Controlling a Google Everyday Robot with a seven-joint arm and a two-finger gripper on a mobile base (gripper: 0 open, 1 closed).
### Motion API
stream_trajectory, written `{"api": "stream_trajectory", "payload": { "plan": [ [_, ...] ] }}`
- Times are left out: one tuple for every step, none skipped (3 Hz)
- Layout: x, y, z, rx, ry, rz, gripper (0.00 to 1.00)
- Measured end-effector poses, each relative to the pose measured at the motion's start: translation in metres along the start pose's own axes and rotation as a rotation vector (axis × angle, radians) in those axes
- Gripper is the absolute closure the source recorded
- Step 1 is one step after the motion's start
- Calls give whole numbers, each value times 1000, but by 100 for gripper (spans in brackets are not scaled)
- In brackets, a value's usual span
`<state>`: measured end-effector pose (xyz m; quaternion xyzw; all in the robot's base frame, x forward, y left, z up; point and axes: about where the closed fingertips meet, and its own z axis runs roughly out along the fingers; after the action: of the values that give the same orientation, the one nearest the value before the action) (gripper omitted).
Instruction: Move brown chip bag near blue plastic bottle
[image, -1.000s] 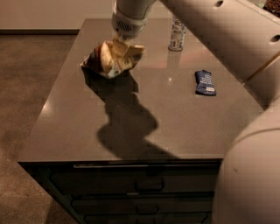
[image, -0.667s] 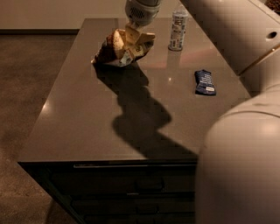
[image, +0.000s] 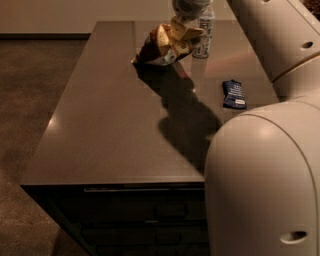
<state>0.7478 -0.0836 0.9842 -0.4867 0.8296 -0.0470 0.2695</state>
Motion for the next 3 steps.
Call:
{"api": "stream_trajectory", "payload": {
  "plan": [
    [29, -25, 9, 25, 40, 30, 75],
    [45, -35, 17, 23, 60, 33, 51],
    [43, -36, 21, 24, 57, 31, 27]
  ]
}}
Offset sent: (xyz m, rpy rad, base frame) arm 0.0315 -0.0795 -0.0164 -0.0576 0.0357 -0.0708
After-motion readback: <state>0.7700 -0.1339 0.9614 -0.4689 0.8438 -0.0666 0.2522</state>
